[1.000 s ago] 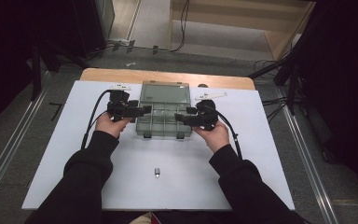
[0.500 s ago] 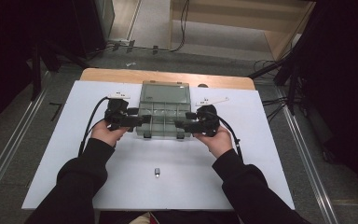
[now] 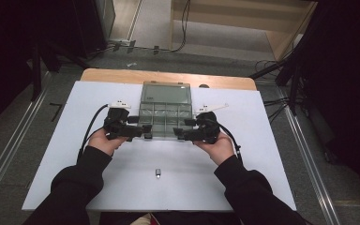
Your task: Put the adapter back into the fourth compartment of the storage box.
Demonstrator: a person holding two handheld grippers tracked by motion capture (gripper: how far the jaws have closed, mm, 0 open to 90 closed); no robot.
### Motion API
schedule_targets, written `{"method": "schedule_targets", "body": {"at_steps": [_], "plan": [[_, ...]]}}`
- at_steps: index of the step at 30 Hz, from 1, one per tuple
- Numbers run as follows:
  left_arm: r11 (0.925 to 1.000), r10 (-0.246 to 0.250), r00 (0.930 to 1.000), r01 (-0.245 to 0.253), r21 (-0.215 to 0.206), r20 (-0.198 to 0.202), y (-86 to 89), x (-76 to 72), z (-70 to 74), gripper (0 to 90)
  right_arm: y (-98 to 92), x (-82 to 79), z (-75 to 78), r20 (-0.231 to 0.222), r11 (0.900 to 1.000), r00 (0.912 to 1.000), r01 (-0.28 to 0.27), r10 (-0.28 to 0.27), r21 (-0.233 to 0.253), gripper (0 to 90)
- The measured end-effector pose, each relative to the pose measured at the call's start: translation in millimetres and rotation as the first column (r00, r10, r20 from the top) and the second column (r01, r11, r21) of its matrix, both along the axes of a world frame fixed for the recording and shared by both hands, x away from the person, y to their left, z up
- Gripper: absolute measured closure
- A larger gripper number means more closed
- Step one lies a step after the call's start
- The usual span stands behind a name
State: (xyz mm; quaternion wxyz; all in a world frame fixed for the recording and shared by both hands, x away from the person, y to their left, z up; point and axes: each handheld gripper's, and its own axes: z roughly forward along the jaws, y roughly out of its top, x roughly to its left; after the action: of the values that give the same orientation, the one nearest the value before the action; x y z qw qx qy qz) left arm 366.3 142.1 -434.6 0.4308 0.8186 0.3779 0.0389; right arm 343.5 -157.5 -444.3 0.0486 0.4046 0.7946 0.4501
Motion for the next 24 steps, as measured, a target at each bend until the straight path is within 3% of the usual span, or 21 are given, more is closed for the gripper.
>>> {"method": "schedule_targets", "body": {"at_steps": [20, 24], "plan": [[0.9964, -0.075, 0.9968, 0.076, 0.036, -0.026, 3.6, -23.3, -5.2, 29.0, -6.4, -26.2, -3.6, -0.024, 0.999, 0.9989, -0.041, 0.041, -0.005, 31.1], [0.996, -0.086, 0.9956, 0.087, 0.022, -0.037, 4.2, -26.9, -4.1, 29.0, -6.0, -30.2, -5.0, -0.029, 0.999, 0.9985, -0.046, 0.046, -0.009, 31.1]]}}
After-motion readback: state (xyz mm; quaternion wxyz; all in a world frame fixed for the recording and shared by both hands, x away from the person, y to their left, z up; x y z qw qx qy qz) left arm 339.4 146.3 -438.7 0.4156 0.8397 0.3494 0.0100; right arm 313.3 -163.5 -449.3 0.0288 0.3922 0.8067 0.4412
